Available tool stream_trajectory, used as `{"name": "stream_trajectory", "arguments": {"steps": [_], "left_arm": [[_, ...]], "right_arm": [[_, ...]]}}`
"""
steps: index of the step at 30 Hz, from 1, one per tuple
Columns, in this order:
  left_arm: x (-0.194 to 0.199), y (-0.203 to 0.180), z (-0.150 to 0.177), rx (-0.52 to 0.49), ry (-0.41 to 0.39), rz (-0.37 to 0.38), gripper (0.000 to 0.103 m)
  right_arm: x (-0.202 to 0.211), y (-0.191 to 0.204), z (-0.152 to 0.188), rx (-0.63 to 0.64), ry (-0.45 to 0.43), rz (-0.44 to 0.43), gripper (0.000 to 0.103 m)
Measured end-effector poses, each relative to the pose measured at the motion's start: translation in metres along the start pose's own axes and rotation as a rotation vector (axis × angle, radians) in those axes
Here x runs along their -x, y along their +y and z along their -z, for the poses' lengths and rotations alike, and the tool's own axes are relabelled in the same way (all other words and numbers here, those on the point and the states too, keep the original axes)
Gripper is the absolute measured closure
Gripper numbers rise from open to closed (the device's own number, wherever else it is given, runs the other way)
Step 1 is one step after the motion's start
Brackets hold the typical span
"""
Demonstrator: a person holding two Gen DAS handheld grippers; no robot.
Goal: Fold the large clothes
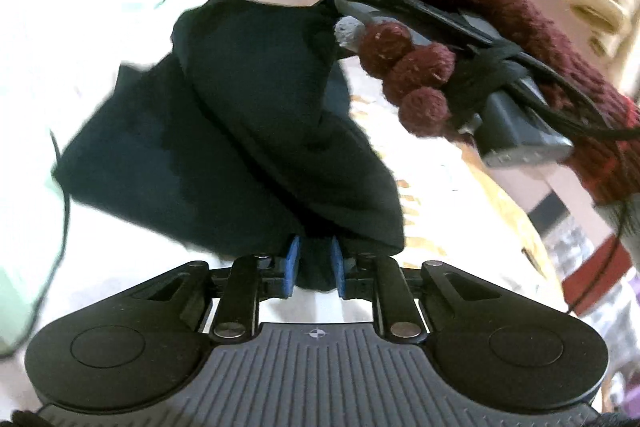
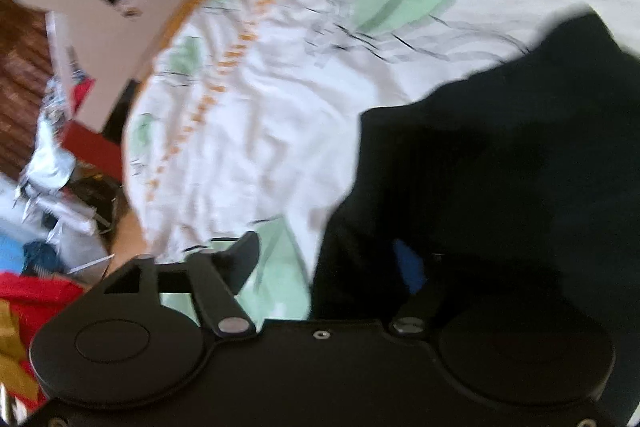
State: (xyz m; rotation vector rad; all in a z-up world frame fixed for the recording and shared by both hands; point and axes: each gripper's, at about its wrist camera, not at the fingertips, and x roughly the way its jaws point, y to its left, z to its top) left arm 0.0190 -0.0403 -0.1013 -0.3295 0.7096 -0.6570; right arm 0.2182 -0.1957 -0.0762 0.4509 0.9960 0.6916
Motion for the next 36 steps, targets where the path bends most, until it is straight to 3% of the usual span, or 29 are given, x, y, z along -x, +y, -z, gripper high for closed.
{"name": "stream_trajectory", "arguments": {"steps": [4,10,12,18,21,25,30,33,36], "left_arm": [[0.015,-0.014,-0.004,-0.131,-0.036,-0.011,0.076],[0.015,-0.027,-0.003,-0.216,-0.046,-0.018,0.073],[0.015,-0.032,0.0,-0.235,-0.049,-0.02,0.073],[0.033,-0.044,-0.002,-0.298,-0.114,-0.01,0.073],[0.037,-0.053,-0.011,-0.343,-0.155,-0.005,0.071],[0.029,-0.063,-0.023,-0.379,-0.178,0.022,0.069],[0.012,-0.075,-0.033,-0.411,-0.183,0.031,0.069],[0.004,-0.076,-0.034,-0.422,-0.177,0.014,0.069],[0.0,-0.074,-0.034,-0.433,-0.169,-0.012,0.069]], "right_arm": [[0.04,0.003,-0.005,-0.004,-0.09,-0.086,0.017],[0.095,-0.016,0.001,-0.073,-0.226,-0.191,0.014],[0.094,-0.017,-0.002,-0.104,-0.222,-0.188,0.014],[0.106,-0.002,-0.01,-0.023,-0.288,-0.181,0.014],[0.126,-0.012,0.0,-0.002,-0.373,-0.103,0.014],[0.15,-0.043,0.028,0.016,-0.466,0.16,0.014],[0.146,-0.088,0.07,-0.013,-0.472,0.444,0.015],[0.133,-0.103,0.088,-0.032,-0.446,0.503,0.016],[0.102,-0.1,0.098,-0.025,-0.393,0.506,0.018]]}}
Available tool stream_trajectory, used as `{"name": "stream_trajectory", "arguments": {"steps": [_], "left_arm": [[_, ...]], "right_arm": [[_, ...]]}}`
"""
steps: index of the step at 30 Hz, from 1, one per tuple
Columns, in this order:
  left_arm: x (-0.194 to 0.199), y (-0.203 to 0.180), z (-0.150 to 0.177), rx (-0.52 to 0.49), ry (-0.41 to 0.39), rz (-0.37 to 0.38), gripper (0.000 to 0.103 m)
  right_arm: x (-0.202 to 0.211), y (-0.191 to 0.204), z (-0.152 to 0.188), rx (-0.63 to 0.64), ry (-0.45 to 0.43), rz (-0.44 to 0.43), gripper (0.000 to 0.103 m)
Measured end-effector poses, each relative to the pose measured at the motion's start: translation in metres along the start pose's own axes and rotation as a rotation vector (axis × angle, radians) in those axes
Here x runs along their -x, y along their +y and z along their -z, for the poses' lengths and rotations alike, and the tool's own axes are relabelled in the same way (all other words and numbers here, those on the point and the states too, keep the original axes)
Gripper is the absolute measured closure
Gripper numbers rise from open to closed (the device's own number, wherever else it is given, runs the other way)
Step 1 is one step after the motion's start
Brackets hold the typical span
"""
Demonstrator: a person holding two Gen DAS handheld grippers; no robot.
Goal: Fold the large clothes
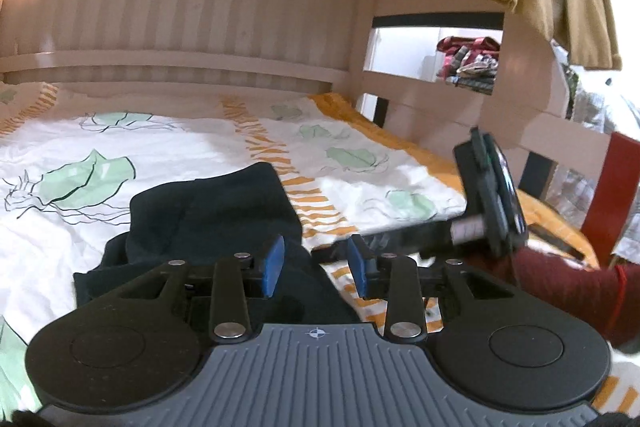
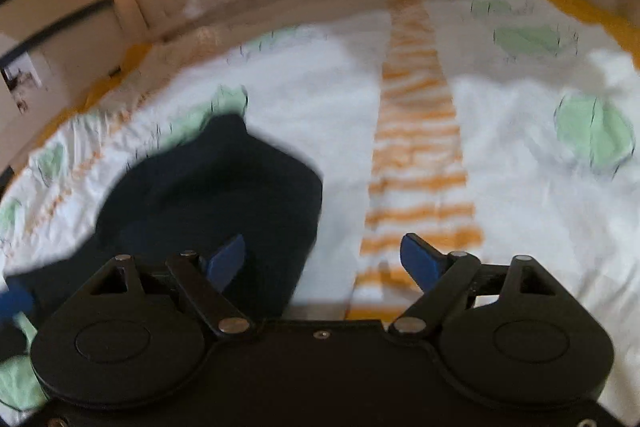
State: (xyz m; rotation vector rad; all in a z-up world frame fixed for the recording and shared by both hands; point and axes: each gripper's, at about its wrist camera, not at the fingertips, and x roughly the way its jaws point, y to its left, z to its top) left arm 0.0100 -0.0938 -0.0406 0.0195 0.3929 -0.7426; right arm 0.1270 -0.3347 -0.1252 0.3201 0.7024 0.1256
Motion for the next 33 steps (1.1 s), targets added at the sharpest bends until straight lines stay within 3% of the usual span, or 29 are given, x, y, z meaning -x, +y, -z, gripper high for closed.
{"name": "stream_trajectory", "arguments": {"steps": [3,5,7,9,15,18,20,24,28,29,31,33], "left_arm": [[-0.002,0.008,0.003,-0.002,0.015,-0.039,0.068],[0.003,0.019,0.005,0.012,-0.016,-0.121,0.066],[0.003,0.034,0.004,0.044,0.008,-0.138,0.064],[0.006,0.05,0.005,0.104,0.01,-0.174,0.063],[0.003,0.087,0.02,0.238,0.059,-0.289,0.062],[-0.008,0.1,0.035,0.249,0.155,-0.366,0.058],[-0.015,0.109,0.048,0.254,0.214,-0.364,0.055],[-0.013,0.109,0.048,0.233,0.22,-0.371,0.052],[-0.015,0.114,0.047,0.24,0.231,-0.36,0.049],[-0.014,0.115,0.047,0.244,0.232,-0.357,0.049],[-0.015,0.115,0.049,0.245,0.234,-0.354,0.049],[-0.016,0.114,0.05,0.245,0.235,-0.354,0.048]], "right_arm": [[-0.011,0.037,0.012,0.076,-0.031,-0.005,0.022],[-0.017,0.058,0.015,0.094,-0.056,-0.011,0.027],[-0.025,0.077,0.019,0.119,-0.057,-0.002,0.012],[-0.03,0.091,0.024,0.172,-0.073,0.029,0.009],[-0.026,0.085,0.039,0.178,-0.119,0.007,0.013],[-0.023,0.093,0.047,0.238,-0.158,-0.001,0.013],[-0.021,0.094,0.046,0.253,-0.161,-0.021,0.013],[-0.013,0.082,0.036,0.291,-0.128,-0.108,0.014],[-0.003,0.055,0.014,0.144,-0.147,-0.169,0.031],[-0.002,0.052,0.007,0.126,-0.156,-0.168,0.041],[-0.004,0.053,-0.007,0.138,-0.166,-0.159,0.051],[-0.014,0.057,-0.019,0.166,-0.172,-0.145,0.051]]}}
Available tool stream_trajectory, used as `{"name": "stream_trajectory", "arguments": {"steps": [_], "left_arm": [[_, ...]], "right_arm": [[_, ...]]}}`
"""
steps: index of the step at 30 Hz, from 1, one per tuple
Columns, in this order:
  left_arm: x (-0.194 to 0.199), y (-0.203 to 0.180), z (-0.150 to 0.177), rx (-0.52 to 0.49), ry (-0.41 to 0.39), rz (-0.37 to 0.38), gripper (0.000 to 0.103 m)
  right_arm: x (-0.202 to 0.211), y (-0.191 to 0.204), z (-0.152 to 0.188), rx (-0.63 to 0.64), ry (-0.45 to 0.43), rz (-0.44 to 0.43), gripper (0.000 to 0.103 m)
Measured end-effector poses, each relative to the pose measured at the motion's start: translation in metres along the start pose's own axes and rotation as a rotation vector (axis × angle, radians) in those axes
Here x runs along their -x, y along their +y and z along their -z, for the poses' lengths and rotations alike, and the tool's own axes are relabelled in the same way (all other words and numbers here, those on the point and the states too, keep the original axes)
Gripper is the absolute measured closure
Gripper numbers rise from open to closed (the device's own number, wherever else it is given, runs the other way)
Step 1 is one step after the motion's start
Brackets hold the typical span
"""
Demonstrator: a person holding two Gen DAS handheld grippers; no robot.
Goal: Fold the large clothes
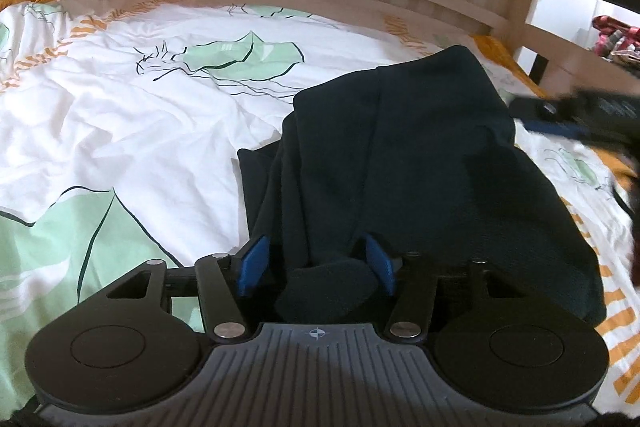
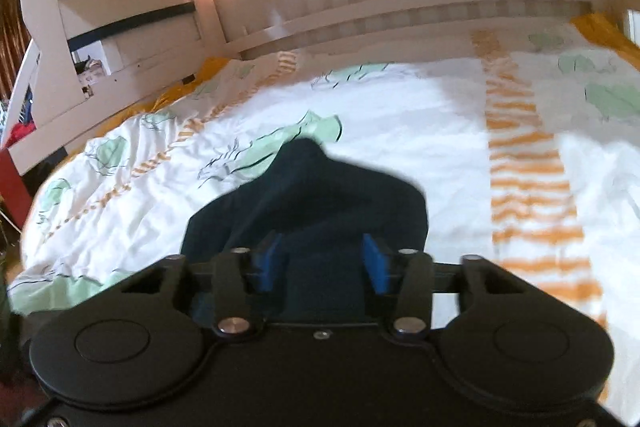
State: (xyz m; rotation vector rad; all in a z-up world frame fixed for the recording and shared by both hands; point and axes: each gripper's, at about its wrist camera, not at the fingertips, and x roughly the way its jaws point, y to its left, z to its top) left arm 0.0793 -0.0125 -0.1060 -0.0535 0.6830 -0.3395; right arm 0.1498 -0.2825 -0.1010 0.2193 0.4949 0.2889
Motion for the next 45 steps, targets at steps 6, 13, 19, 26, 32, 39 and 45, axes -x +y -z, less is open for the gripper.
{"name": "stream_trajectory", "arguments": {"steps": [6,13,19,26,32,39,45], "left_arm": [[-0.004,-0.003,-0.002,-0.004,0.001,-0.003,0.047],[-0.007,-0.002,-0.002,0.002,0.006,-0.007,0.046],[-0.008,-0.003,-0.003,0.019,0.005,-0.073,0.02],[-0.009,0.006,-0.014,0.072,0.043,-0.078,0.005],[0.008,-0.002,-0.024,0.012,0.006,-0.121,0.005],[0.028,-0.011,-0.037,-0.041,0.005,-0.188,0.005],[0.041,-0.029,-0.046,-0.091,0.045,-0.22,0.005]], "right_arm": [[-0.076,0.001,-0.016,0.014,0.144,0.067,0.052],[-0.126,0.01,-0.014,0.117,0.287,0.112,0.049],[-0.116,-0.002,-0.005,0.075,0.226,0.078,0.049],[-0.102,0.002,-0.008,0.116,0.178,0.046,0.028],[-0.085,0.013,-0.008,0.168,0.162,0.073,0.001],[-0.042,0.012,0.002,0.079,0.158,0.114,0.001],[0.01,0.012,0.013,-0.042,0.144,0.202,0.001]]}}
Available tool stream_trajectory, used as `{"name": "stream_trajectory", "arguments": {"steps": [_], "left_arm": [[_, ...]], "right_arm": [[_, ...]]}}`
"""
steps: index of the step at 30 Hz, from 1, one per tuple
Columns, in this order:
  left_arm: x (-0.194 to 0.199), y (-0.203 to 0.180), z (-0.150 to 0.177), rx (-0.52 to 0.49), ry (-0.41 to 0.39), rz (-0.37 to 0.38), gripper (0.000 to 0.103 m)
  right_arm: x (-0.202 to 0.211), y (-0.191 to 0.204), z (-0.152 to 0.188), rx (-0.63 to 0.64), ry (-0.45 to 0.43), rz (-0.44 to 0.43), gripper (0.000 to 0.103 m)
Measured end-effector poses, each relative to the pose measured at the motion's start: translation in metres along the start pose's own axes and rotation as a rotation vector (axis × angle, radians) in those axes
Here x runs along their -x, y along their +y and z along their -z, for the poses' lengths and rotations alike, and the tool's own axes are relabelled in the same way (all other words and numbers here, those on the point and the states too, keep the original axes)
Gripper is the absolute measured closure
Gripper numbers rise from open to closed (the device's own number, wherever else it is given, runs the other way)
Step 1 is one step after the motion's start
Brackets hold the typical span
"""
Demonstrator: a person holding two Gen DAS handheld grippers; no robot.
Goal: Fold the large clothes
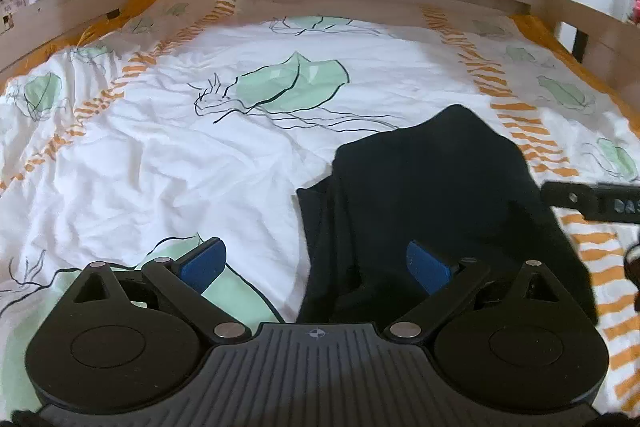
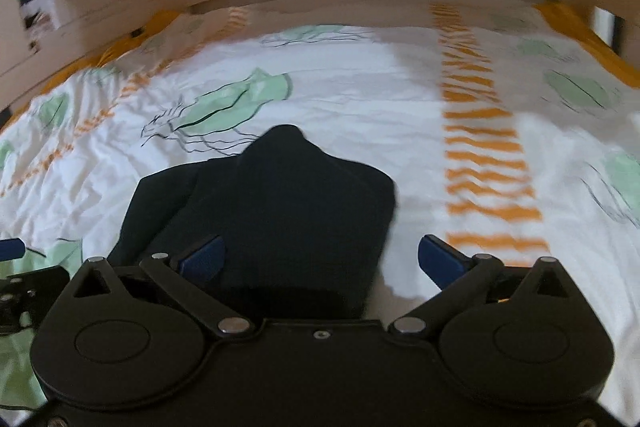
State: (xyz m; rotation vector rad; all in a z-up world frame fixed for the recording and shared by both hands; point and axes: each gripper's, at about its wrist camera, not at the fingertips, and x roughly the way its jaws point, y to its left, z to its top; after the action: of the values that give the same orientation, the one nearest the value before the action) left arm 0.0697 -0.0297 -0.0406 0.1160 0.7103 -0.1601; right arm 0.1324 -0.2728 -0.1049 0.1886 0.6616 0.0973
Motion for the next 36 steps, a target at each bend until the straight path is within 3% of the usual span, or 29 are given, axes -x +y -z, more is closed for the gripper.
{"name": "stream_trajectory", "arguments": {"steps": [5,14,20,24,36], "left_arm": [[0.024,-0.011,0.0,-0.007,-0.014,0.008,0.005],[0.049,-0.024,0.007,0.01,0.023,0.036,0.005],[0.055,-0.027,0.017,-0.008,0.055,-0.006,0.005],[0.058,-0.025,0.021,0.006,0.081,-0.002,0.005],[0.064,-0.022,0.038,0.011,0.124,-0.005,0.005]], "right_arm": [[0.039,-0.008,0.014,-0.101,0.012,0.02,0.001],[0.088,0.004,0.039,-0.125,0.028,0.079,0.001],[0.11,0.013,0.051,-0.157,0.057,0.107,0.001],[0.118,0.023,0.058,-0.12,0.06,0.152,0.001],[0.12,0.034,0.076,-0.113,0.139,0.109,0.001]]}}
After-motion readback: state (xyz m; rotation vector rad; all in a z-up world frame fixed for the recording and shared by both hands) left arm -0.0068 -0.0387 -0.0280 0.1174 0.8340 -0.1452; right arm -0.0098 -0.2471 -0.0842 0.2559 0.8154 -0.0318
